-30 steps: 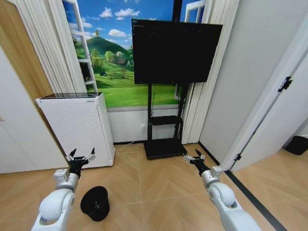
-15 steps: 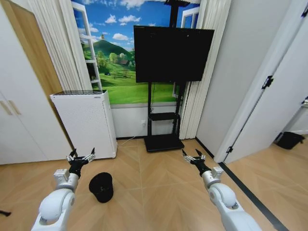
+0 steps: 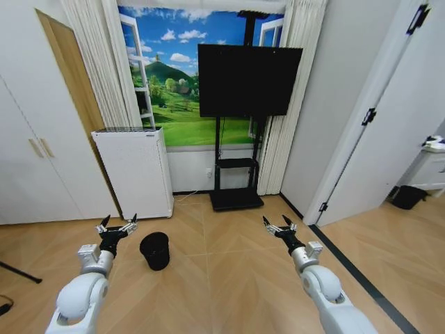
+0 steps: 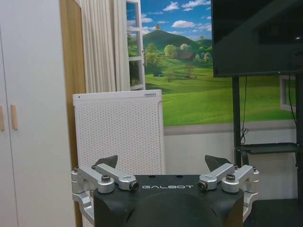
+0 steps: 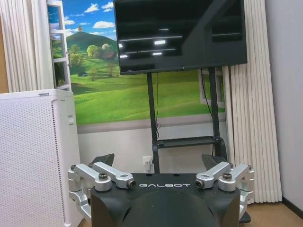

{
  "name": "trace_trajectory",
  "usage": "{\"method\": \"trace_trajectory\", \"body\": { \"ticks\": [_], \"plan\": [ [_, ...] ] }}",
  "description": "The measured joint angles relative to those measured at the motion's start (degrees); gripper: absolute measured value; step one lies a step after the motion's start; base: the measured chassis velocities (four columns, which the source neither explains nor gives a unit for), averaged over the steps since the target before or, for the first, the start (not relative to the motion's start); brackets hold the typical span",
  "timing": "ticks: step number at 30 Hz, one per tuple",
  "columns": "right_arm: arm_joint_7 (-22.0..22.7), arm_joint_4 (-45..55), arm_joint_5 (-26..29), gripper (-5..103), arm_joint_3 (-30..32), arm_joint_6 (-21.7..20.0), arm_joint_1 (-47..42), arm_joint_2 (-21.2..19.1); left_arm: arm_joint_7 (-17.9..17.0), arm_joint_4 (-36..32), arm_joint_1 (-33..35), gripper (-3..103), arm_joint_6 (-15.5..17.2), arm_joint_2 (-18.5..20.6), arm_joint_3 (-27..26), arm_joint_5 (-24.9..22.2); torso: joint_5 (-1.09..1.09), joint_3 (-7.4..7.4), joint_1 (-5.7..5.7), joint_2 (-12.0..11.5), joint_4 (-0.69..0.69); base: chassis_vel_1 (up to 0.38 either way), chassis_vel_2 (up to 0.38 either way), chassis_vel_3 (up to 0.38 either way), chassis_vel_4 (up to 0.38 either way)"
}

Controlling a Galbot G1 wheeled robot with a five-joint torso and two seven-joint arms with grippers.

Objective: Pick up the trash bin and place the garbage on the floor into it.

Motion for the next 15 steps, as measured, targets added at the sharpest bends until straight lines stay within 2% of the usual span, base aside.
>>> {"method": "trace_trajectory", "body": {
  "ticks": [11, 12, 15],
  "plan": [
    [0.1, 0.2, -0.4, 100, 0.0, -0.1, -0.3, 0.5, 0.0, 0.0, 0.0, 100, 0.0, 0.0, 0.0, 0.0, 0.03, 0.00, 0.00, 0.0, 0.00, 0.210, -0.204, -0.216, 0.210],
    [0.1, 0.2, -0.4, 100, 0.0, -0.1, -0.3, 0.5, 0.0, 0.0, 0.0, 100, 0.0, 0.0, 0.0, 0.0, -0.02, 0.00, 0.00, 0.0, 0.02, 0.186, -0.206, -0.181, 0.193],
    [0.2, 0.2, -0.5, 100, 0.0, -0.1, -0.3, 0.5, 0.0, 0.0, 0.0, 100, 0.0, 0.0, 0.0, 0.0, 0.04, 0.00, 0.00, 0.0, -0.01, 0.192, -0.198, -0.190, 0.180]
  ]
}}
